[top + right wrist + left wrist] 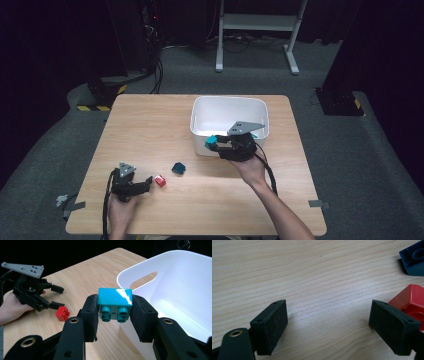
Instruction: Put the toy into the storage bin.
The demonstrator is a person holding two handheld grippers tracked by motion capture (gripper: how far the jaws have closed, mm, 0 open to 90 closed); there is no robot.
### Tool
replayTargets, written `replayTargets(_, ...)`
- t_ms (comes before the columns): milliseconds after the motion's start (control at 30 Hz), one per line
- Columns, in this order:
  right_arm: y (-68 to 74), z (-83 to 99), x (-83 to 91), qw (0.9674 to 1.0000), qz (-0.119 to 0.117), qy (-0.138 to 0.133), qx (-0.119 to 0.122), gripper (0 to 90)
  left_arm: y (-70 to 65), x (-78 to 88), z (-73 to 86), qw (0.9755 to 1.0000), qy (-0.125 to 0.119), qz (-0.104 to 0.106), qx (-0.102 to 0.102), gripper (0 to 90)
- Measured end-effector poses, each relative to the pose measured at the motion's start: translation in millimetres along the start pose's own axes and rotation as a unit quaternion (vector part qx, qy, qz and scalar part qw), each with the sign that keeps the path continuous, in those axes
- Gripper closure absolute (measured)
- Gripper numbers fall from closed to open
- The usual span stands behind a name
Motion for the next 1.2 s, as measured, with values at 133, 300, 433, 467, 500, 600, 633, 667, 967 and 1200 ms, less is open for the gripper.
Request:
replayTargets(133, -5.8, -8.5, 7.8, 0.9999, 0.01, -0.007, -0.002, 58.8, 0.0, 0.0, 0.0, 1.0, 0.0, 0.0, 0.0, 15.4)
replayTargets(300, -14.8, -19.0, 16.4, 0.9997, 0.022, -0.013, -0.005, 58.8, 0.0, 0.0, 0.0, 1.0, 0.0, 0.0, 0.0, 15.5)
replayTargets(433, -26.0, -25.5, 20.0, 0.9992, 0.033, -0.018, -0.015, 58.8, 0.0, 0.0, 0.0, 1.0, 0.0, 0.0, 0.0, 15.5)
replayTargets(467, -29.6, -26.7, 20.1, 0.999, 0.035, -0.017, -0.019, 58.8, 0.0, 0.0, 0.0, 1.0, 0.0, 0.0, 0.0, 15.5)
replayTargets(500, -31.4, -27.1, 20.1, 0.9989, 0.038, -0.015, -0.022, 58.8, 0.0, 0.0, 0.0, 1.0, 0.0, 0.0, 0.0, 15.4)
replayTargets(600, -40.2, -27.7, 18.1, 0.9984, 0.049, -0.01, -0.026, 58.7, 0.0, 0.0, 0.0, 1.0, 0.0, 0.0, 0.001, 15.4)
replayTargets(633, -42.1, -27.9, 17.6, 0.9982, 0.052, -0.01, -0.029, 58.7, 0.0, 0.0, 0.0, 1.0, 0.0, 0.0, 0.0, 15.4)
replayTargets(667, -44.7, -28.1, 17.1, 0.998, 0.054, -0.009, -0.031, 58.7, 0.0, 0.0, 0.0, 1.0, 0.0, 0.0, 0.0, 15.5)
replayTargets(967, -61.1, -29.3, 15.1, 0.9963, 0.071, -0.001, -0.047, 58.7, 0.0, 0.0, 0.0, 1.0, 0.0, 0.0, 0.0, 15.5)
replayTargets(1200, -70.7, -27.6, 12.8, 0.9949, 0.085, 0.003, -0.055, 58.6, 0.0, 0.0, 0.0, 1.0, 0.0, 0.0, 0.0, 15.5)
Point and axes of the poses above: each handheld gripper's, and its own axes: x roughly backward along the jaws, z roughly out of its underside, y roughly to its left, the point moved 3 cm from there along -x, roughly forward along the jaws, and after that the axes turned 3 degrees about -x, right-handed, at the moved point
